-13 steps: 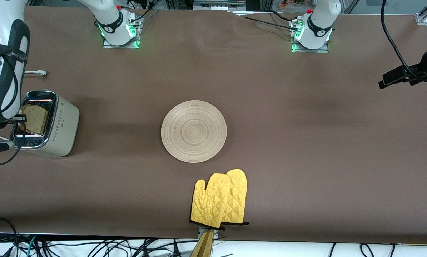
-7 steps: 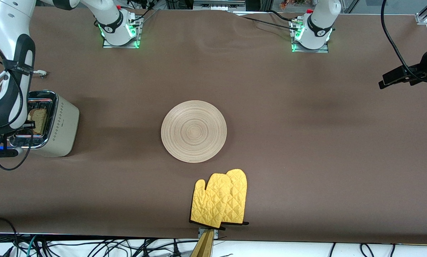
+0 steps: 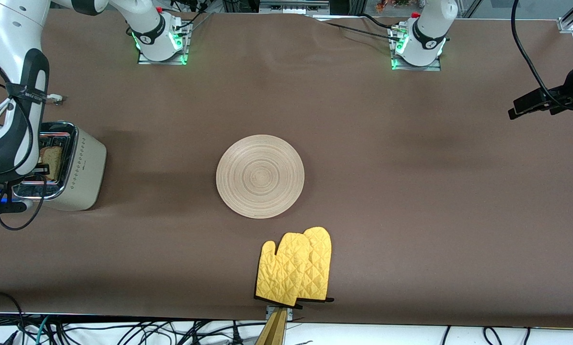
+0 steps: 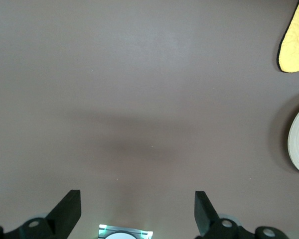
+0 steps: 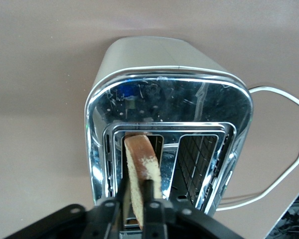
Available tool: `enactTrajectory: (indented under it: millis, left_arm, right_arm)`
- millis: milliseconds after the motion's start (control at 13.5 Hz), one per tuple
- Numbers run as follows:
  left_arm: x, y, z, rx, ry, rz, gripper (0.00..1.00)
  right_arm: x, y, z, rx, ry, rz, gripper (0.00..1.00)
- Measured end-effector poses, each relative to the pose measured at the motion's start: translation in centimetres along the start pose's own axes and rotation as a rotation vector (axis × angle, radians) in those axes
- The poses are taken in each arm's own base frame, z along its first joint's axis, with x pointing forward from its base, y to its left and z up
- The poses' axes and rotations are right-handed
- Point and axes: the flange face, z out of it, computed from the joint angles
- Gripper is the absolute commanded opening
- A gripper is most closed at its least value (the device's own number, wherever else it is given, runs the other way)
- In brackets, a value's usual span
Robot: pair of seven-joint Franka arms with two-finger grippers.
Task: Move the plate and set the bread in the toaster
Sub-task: 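Lower the bread into a toaster slot with the right gripper, then open the right gripper and raise it off the bread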
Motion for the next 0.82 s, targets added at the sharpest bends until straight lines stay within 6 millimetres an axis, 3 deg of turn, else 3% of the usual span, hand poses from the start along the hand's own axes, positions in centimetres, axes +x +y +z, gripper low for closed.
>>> enactTrajectory:
  millis: [297,519,816]
  left_arm:
    - [0.0,0.0,0.0,0.000,0.000,0.000,1.00]
    - [0.0,0.0,0.0,0.000,0.000,0.000,1.00]
    - [0.0,0.0,0.0,0.000,0.001,0.000,1.00]
  right_arm:
    - [-0.1,1.2,-1.0,0.036,0.052,0.005,1.00]
    - [-1.5,0.9,-5.2,0.034,0.126,-0.007,1.00]
    - [-6.9,0.3,-11.5,0.092,0.177,-0.038,1.00]
